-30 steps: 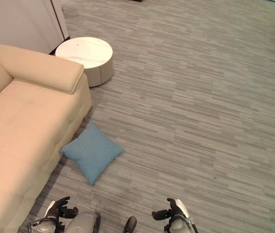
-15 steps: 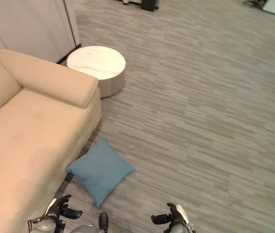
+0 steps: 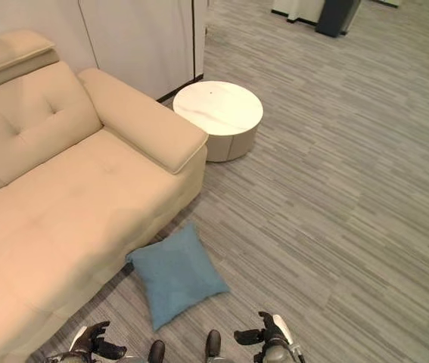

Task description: Pick up all the scattered cushions and arrange them neatly on the sofa.

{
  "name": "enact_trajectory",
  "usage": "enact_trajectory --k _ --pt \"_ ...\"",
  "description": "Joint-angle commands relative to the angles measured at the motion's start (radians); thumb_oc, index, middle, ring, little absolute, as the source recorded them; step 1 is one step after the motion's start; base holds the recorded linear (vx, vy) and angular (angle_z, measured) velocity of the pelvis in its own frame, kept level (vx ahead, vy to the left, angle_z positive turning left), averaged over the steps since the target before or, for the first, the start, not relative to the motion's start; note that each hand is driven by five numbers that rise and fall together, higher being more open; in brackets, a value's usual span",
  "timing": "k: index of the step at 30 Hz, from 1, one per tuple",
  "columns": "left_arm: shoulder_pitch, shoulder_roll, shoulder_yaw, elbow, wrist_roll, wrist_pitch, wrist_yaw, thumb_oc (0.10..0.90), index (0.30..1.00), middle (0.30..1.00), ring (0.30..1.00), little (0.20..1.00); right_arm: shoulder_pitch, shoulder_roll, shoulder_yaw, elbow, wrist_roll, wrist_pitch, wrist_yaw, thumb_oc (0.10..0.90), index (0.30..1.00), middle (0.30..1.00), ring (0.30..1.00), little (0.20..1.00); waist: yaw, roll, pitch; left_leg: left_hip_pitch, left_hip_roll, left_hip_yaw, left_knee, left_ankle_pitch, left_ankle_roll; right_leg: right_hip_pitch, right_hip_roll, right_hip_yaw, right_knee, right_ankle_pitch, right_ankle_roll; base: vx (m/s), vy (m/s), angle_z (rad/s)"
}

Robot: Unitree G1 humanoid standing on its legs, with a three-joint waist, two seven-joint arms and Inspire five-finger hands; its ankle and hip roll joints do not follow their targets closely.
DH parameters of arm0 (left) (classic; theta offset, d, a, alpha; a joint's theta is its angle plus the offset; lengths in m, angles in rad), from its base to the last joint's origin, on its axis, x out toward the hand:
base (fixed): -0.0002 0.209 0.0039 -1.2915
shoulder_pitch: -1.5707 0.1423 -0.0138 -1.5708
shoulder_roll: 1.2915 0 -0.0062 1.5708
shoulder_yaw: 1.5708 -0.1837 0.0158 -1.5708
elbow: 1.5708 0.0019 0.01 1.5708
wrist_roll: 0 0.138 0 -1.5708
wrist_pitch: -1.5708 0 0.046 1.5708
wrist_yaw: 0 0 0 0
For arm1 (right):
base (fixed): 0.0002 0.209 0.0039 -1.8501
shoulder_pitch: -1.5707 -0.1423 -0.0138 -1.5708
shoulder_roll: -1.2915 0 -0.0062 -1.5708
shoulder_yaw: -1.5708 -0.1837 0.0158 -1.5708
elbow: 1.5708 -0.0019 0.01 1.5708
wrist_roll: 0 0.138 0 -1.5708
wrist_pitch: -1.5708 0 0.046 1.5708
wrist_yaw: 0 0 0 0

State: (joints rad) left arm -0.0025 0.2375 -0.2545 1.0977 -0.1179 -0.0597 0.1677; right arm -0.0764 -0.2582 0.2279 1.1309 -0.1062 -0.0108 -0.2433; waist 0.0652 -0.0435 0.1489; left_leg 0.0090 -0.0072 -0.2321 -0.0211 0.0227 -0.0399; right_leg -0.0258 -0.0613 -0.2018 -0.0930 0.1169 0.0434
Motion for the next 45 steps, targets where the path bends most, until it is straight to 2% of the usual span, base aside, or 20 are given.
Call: enact_trajectory --k 1,3,5,6,8,12,18,21,22,23,24,25,27,32,34,36,41,43,44,45 --pt "-0.057 -0.008 0.009 -0.016 -0.024 -0.036 0.008 0.8 0.9 0.9 0.9 0.9 -0.017 -0.054 0.009 -0.039 0.025 -0.039 -0.027 0.8 0.9 0.9 0.9 0.9 -0.003 -0.02 0.012 -0.076 -0.006 0.052 0.048 -0.054 0.002 -0.025 -0.032 -0.009 0.123 -0.143 0.061 0.02 -0.222 0.53" --pt "-0.051 -0.017 0.008 -0.01 -0.03 -0.035 0.004 0.8 0.9 0.9 0.9 0.9 -0.015 -0.059 0.003 -0.044 0.036 -0.043 -0.029 0.8 0.9 0.9 0.9 0.9 -0.005 -0.026 0.018 -0.107 0.005 0.076 0.096 -0.055 -0.006 0.0 -0.026 -0.042 0.108 -0.156 0.046 -0.01 -0.165 0.65" --pt "-0.046 -0.024 0.005 -0.025 -0.035 -0.033 0.006 0.8 0.9 0.9 0.9 0.9 -0.008 -0.065 -0.003 -0.047 0.047 -0.041 -0.032 0.8 0.9 0.9 0.9 0.9 -0.016 -0.037 0.03 -0.153 0.03 0.253 0.182 -0.07 0.003 0.032 -0.031 -0.091 0.085 -0.161 0.033 -0.04 -0.158 0.64" --pt "-0.046 -0.024 0.005 -0.025 -0.035 -0.033 0.006 0.8 0.9 0.9 0.9 0.9 -0.009 -0.065 -0.003 -0.047 0.047 -0.041 -0.032 0.8 0.9 0.9 0.9 0.9 -0.017 -0.038 0.028 -0.157 0.029 0.252 0.181 -0.067 0.003 0.029 -0.032 -0.092 0.085 -0.16 0.033 -0.01 -0.089 0.72" --pt "-0.038 -0.024 0.008 -0.041 -0.038 -0.035 0.002 0.8 0.9 0.9 0.9 0.9 -0.002 -0.064 -0.001 -0.043 0.052 -0.036 -0.03 0.8 0.9 0.9 0.9 0.9 -0.014 -0.037 0.024 -0.154 0.036 0.32 0.192 -0.095 0.013 0.056 -0.023 -0.111 0.07 -0.177 0.033 0.05 -0.085 0.95" --pt "-0.012 -0.023 0.031 -0.035 -0.031 -0.033 -0.005 0.8 0.9 0.9 0.9 0.9 -0.003 -0.061 0.004 -0.022 0.043 -0.028 -0.029 0.8 0.9 0.9 0.9 0.9 0.003 -0.034 0.001 -0.157 -0.01 0.407 0.119 -0.06 0.04 0.071 0.0 -0.149 0.052 -0.173 0.035 0.1 -0.055 0.27" --pt "0.01 -0.006 0.058 -0.028 -0.038 -0.031 -0.01 0.8 0.9 0.9 0.9 0.9 -0.01 -0.043 0.024 -0.027 0.026 -0.03 -0.026 0.8 0.9 0.9 0.9 0.9 0.032 -0.05 -0.015 -0.137 -0.021 0.368 0.102 -0.066 0.042 0.097 0.01 -0.155 0.056 -0.189 0.042 0.13 0.018 0.08" --pt "0.018 0.0 0.066 -0.021 -0.035 -0.027 -0.014 0.8 0.9 0.9 0.9 0.9 -0.007 -0.037 0.031 -0.026 0.009 -0.027 -0.018 0.8 0.9 0.9 0.9 0.9 0.045 -0.05 -0.026 -0.101 -0.031 0.347 0.079 -0.087 0.063 0.09 -0.001 -0.144 0.133 -0.216 0.053 0.13 0.111 0.0" --pt "0.018 0.002 0.069 -0.021 -0.036 -0.027 -0.015 0.8 0.9 0.9 0.9 0.9 -0.005 -0.036 0.031 -0.028 0.005 -0.027 -0.015 0.8 0.9 0.9 0.9 0.9 0.047 -0.047 -0.027 -0.087 -0.033 0.346 0.072 -0.094 0.071 0.076 -0.014 -0.144 0.188 -0.215 0.064 0.09 0.162 -0.1" --pt "0.016 0.009 0.07 -0.027 -0.038 -0.026 -0.013 0.8 0.9 0.9 0.9 0.9 -0.011 -0.034 0.036 -0.028 -0.004 -0.022 -0.008 0.8 0.9 0.9 0.9 0.9 0.042 -0.037 -0.01 -0.064 -0.035 0.343 0.066 -0.102 0.09 0.012 -0.053 -0.131 0.344 -0.164 0.106 0.09 0.163 -0.19" --pt "0.016 0.009 0.07 -0.027 -0.038 -0.026 -0.013 0.8 0.9 0.9 0.9 0.9 -0.011 -0.034 0.036 -0.028 -0.005 -0.022 -0.008 0.8 0.9 0.9 0.9 0.9 0.042 -0.037 -0.01 -0.064 -0.036 0.344 0.066 -0.102 0.09 0.01 -0.053 -0.13 0.346 -0.165 0.106 0.05 0.173 -0.25" --pt "0.005 0.02 0.064 -0.035 -0.036 -0.027 -0.012 0.8 0.9 0.9 0.9 0.9 -0.022 -0.033 0.041 -0.03 -0.008 -0.019 -0.006 0.8 0.9 0.9 0.9 0.9 0.027 -0.024 0.015 -0.053 -0.034 0.325 0.071 -0.103 0.104 -0.059 -0.079 -0.109 0.484 -0.114 0.141 0.01 0.068 -0.24" --pt "-0.001 0.025 0.062 -0.035 -0.029 -0.029 -0.01 0.8 0.9 0.9 0.9 0.9 -0.022 -0.033 0.04 -0.036 -0.012 -0.02 -0.004 0.8 0.9 0.9 0.9 0.9 0.021 -0.011 0.017 -0.036 -0.029 0.306 0.062 -0.105 0.106 -0.095 -0.091 -0.087 0.514 -0.115 0.129 0.07 0.057 -0.03" --pt "-0.01 0.025 0.062 -0.029 -0.028 -0.034 -0.003 0.8 0.9 0.9 0.9 0.9 -0.026 -0.038 0.041 -0.037 -0.015 -0.02 0.0 0.8 0.9 0.9 0.9 0.9 0.011 -0.001 0.016 -0.002 -0.02 0.276 0.033 -0.109 0.092 -0.098 -0.112 -0.066 0.382 -0.139 0.097 0.14 -0.07 0.09" --pt "-0.018 0.025 0.056 -0.018 -0.021 -0.038 0.002 0.8 0.9 0.9 0.9 0.9 -0.033 -0.045 0.045 -0.042 -0.019 -0.016 0.001 0.8 0.9 0.9 0.9 0.9 -0.005 -0.005 0.017 0.014 -0.026 0.236 0.028 -0.116 0.078 -0.129 -0.105 0.019 0.276 -0.103 0.108 0.17 -0.174 0.11" --pt "-0.023 0.024 0.054 -0.01 -0.016 -0.038 0.005 0.8 0.9 0.9 0.9 0.9 -0.036 -0.051 0.047 -0.046 -0.023 -0.015 0.003 0.8 0.9 0.9 0.9 0.9 -0.006 -0.013 0.018 0.019 -0.03 0.22 0.037 -0.127 0.07 -0.117 -0.107 0.04 0.229 -0.093 0.11 0.11 -0.15 0.43" --pt "-0.021 0.017 0.058 0.013 -0.021 -0.038 0.004 0.8 0.9 0.9 0.9 0.9 -0.046 -0.052 0.053 -0.048 -0.021 -0.023 0.001 0.8 0.9 0.9 0.9 0.9 -0.008 -0.022 -0.003 0.03 -0.003 0.215 0.034 -0.128 0.04 -0.074 -0.094 0.015 0.191 -0.101 0.101 0.15 -0.252 0.4" --pt "-0.022 0.008 0.046 0.01 -0.026 -0.038 -0.001 0.8 0.9 0.9 0.9 0.9 -0.041 -0.059 0.047 -0.07 -0.006 -0.036 -0.004 0.8 0.9 0.9 0.9 0.9 -0.015 -0.024 -0.009 0.01 0.035 0.201 0.068 -0.126 0.0 -0.037 -0.073 -0.021 0.169 -0.134 0.075 0.12 -0.321 0.06" --pt "-0.022 0.008 0.046 0.01 -0.026 -0.038 -0.001 0.8 0.9 0.9 0.9 0.9 -0.042 -0.059 0.048 -0.069 -0.006 -0.037 -0.004 0.8 0.9 0.9 0.9 0.9 -0.017 -0.023 -0.009 0.008 0.036 0.199 0.07 -0.127 0.0 -0.036 -0.073 -0.024 0.169 -0.134 0.074 0.03 -0.286 0.54" --pt "-0.033 0.002 0.032 -0.014 -0.035 -0.037 -0.002 0.8 0.9 0.9 0.9 0.9 -0.04 -0.067 0.041 -0.075 0.006 -0.039 -0.008 0.8 0.9 0.9 0.9 0.9 -0.018 -0.027 0.011 -0.047 0.05 0.211 0.162 -0.113 -0.02 -0.014 -0.073 -0.05 0.155 -0.148 0.055 -0.03 -0.228 0.65"
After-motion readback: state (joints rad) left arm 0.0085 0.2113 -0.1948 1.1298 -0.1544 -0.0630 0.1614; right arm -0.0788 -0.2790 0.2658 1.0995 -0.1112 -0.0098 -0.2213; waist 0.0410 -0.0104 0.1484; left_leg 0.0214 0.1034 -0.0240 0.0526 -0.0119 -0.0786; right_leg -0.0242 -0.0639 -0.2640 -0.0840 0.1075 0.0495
